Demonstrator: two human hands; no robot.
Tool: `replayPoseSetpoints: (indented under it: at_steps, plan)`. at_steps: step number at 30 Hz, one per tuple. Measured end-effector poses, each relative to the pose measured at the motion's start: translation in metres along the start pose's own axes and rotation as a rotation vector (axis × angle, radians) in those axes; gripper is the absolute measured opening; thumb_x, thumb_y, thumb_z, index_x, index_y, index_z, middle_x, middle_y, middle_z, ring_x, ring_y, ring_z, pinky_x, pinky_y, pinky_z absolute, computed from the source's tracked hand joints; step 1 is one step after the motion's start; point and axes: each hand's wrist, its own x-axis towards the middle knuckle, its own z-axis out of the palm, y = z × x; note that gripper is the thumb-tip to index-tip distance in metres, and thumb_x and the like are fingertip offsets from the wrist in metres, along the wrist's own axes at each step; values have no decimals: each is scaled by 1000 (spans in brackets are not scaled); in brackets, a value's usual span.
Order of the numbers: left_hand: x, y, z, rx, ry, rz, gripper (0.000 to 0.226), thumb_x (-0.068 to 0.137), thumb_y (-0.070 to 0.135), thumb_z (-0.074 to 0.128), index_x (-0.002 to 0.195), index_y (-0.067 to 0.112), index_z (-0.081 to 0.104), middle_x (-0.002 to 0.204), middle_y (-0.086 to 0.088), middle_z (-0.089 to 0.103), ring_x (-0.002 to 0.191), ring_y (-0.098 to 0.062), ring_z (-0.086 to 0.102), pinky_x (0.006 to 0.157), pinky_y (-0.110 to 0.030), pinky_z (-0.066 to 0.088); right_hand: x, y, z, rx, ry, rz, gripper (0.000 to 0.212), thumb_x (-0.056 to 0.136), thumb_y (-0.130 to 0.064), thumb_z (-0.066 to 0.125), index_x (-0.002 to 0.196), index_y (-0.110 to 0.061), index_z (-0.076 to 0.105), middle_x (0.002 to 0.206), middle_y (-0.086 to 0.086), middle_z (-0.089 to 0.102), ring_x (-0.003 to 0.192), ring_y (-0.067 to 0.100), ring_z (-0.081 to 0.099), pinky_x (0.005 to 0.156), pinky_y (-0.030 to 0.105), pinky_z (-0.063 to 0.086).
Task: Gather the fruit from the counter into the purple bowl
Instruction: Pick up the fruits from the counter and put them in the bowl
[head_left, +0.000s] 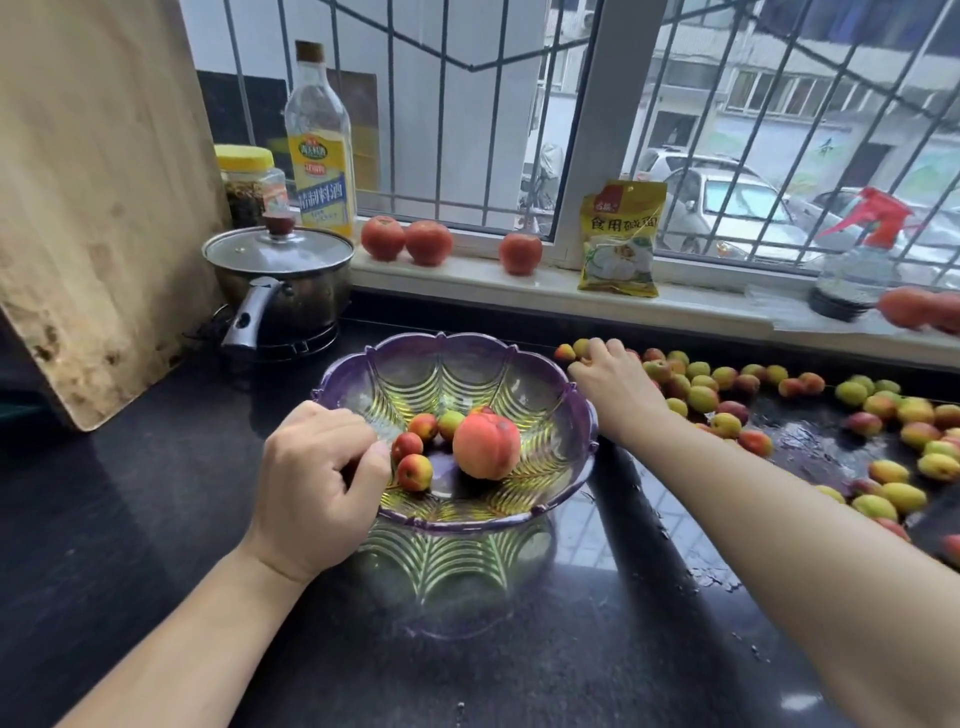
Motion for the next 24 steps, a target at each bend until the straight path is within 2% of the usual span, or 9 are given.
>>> replayPoseSetpoints:
  at_steps: [4,5,9,11,12,15,17,21,24]
  plan:
    - [0,2,0,-14,-11,4,41,91,17,47,52,17,31,55,10,26,49,-14,26,60,-37,34,2,4,-15,35,-5,2,31,96,-25,63,125,-16,58,120,10,55,110,31,51,91,42,46]
    - [0,2,-1,-21,-16,8,41,91,18,47,54,20,31,55,10,26,49,-13,26,59,-37,34,1,4,-22,115,10,44,30,97,-25,61,125,-16,58,120,10,55,111,32,52,93,44,47]
    - [0,7,0,-49,-32,3,43,93,20,47,51,16,36,52,6,31,47,-17,31,56,-39,37,-9,-3,-72,747,193,319,33,98,-28,62,130,-19,60,123,4,56,109,23,57,98,42,50]
    - [1,12,0,-81,-45,1,45,93,20,47,50,13,36,50,3,32,47,-19,32,54,-37,35,-24,-7,-106,891,235,318,30,96,-31,66,124,-21,64,115,2,60,97,17,62,89,36,54]
    - [1,15,-1,-104,-51,-3,46,93,19,47,49,12,36,49,3,32,47,-18,33,53,-34,33,-35,-10,-122,920,206,269,28,94,-34,68,120,-24,66,110,-1,63,91,13,64,82,31,54]
    - [0,23,-4,-184,-44,-6,44,93,16,47,50,15,34,51,9,31,49,-7,32,55,-18,25,-75,-26,-164,870,-102,31,26,90,-45,70,112,-32,70,99,-15,66,85,3,64,74,22,53]
    - [0,25,-5,-214,-26,-10,42,94,16,47,54,21,33,54,13,30,51,-4,32,55,-15,24,-96,-41,-172,740,-289,-69,27,89,-48,70,111,-33,68,93,-18,65,85,-1,62,74,20,51]
    - [-2,21,-3,-145,23,-72,45,94,17,46,51,4,43,52,-3,42,52,-21,43,56,-34,36,-113,-64,-161,648,-282,-9,25,88,-49,69,98,-28,60,88,-12,64,81,9,60,76,35,54]
    - [-3,13,-3,-100,45,-104,45,92,17,46,50,5,40,49,-4,40,54,-23,44,65,-38,39,-114,-72,-156,622,-271,3,24,94,-48,62,99,-25,59,92,-6,67,83,14,61,77,37,54]
